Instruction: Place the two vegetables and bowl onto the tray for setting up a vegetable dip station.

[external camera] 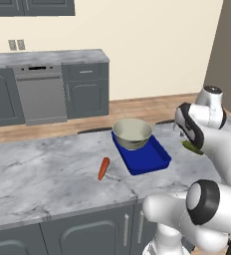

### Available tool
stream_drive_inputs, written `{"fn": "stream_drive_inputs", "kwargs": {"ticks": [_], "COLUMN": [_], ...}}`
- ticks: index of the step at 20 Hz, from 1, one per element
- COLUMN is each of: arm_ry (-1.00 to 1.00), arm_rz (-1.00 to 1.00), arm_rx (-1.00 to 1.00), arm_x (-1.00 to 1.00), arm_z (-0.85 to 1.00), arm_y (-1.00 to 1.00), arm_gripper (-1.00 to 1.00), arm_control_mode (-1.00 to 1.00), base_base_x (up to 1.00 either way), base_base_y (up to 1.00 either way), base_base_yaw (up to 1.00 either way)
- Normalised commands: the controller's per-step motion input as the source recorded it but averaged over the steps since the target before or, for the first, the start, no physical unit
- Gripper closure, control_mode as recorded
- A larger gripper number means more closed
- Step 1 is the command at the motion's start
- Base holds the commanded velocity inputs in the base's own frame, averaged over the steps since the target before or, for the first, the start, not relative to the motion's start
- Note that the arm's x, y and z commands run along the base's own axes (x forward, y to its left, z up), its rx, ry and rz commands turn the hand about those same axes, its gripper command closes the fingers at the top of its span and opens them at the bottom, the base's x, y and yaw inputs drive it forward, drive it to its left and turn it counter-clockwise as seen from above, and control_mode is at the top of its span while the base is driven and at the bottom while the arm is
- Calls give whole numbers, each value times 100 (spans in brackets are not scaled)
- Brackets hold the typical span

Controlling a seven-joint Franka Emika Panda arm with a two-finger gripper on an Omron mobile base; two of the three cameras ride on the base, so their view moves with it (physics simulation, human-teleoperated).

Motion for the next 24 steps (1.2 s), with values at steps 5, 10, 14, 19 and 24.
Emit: {"fn": "stream_drive_inputs", "kwargs": {"ticks": [5,10,14,19,24], "arm_ry": [14,14,13,9,0], "arm_rz": [21,22,22,22,19], "arm_rx": [-6,-6,-6,-4,0], "arm_x": [1,7,9,3,3], "arm_z": [-1,-9,-14,-21,-22], "arm_y": [-31,-28,-22,-17,-16], "arm_gripper": [-100,-100,-100,-100,-100], "arm_control_mode": [-100,-100,-100,-100,-100], "base_base_x": [0,0,0,0,0], "base_base_y": [0,0,0,0,0], "base_base_yaw": [0,0,0,0,0]}}
